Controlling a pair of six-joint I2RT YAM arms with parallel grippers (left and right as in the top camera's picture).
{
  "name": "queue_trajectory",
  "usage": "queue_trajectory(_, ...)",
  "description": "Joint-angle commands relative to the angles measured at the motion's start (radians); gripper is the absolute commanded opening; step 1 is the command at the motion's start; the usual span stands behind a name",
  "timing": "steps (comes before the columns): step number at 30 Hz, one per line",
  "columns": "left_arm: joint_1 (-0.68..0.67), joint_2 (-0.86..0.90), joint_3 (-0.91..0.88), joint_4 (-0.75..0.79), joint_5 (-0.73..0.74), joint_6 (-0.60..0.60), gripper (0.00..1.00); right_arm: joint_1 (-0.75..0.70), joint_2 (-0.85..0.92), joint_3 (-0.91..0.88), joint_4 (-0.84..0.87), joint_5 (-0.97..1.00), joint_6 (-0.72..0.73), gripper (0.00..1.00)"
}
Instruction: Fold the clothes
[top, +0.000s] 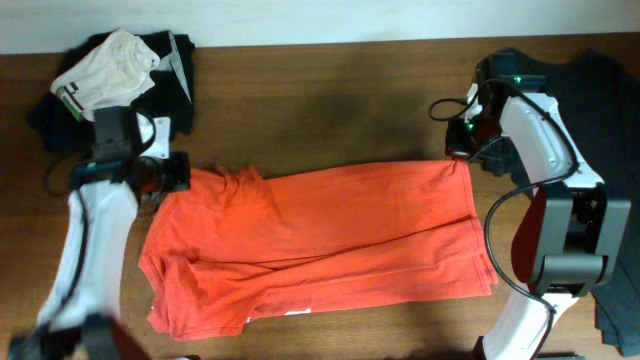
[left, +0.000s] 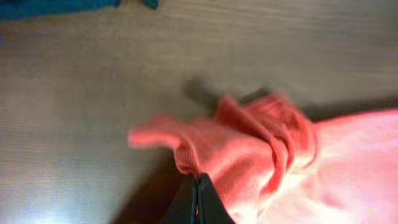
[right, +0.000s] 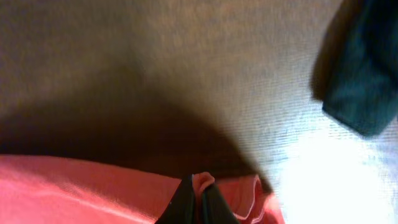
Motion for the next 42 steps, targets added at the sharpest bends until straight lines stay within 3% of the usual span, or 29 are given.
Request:
queue_trajectory(1,0.003,-0.092,0.002,-0.134,0.010,-0.084,0.00,-0.032,-0.024,0.013,-0.053,0.016,0.012,0.04)
queue_trajectory(6,0.014,-0.125,0.001,-0.365,-0.078,-0.200,0.00,-0.140,-0.052,0.013,-0.173,-0.047,0.011,0.04)
queue_trajectory(11,0.067,-0.215,-0.004,-0.453,-0.077,-0.200,0.00,-0.221,-0.153,0.001,-0.301,-0.114,-0.034,0.04)
queue_trajectory(19,0.068,-0.241,-0.199,-0.415,0.013,-0.200,0.00,-0.216,-0.272,-0.249,-0.198,-0.113,-0.014,0.04)
queue_trajectory(22,0.068,-0.241,-0.254,-0.383,0.037,-0.200,0.00,-0.216,-0.273,-0.255,-0.183,-0.089,0.017,0.04)
queue_trajectory(25,0.075,-0.241,-0.258,-0.373,0.009,-0.200,0.01,-0.249,-0.273,-0.255,-0.178,0.113,0.121,0.04)
queue_trajectory(30,0.131,-0.241,-0.259,-0.376,-0.016,-0.199,0.01,-0.308,-0.273,-0.255,-0.192,0.114,0.114,0.04)
queue_trajectory(36,0.132,-0.241,-0.264,-0.400,0.026,-0.200,0.00,-0.307,-0.273,-0.255,-0.328,0.121,0.109,0.04)
queue_trajectory(39,0.132,-0.239,-0.291,-0.401,0.057,-0.200,0.04,-0.307,-0.273,-0.255,-0.367,0.126,0.108,0.04)
queue_trajectory(42,0.132,-0.239,-0.301,-0.398,0.074,-0.200,0.15,-0.307,-0.273,-0.256,-0.410,0.156,0.105,0.04)
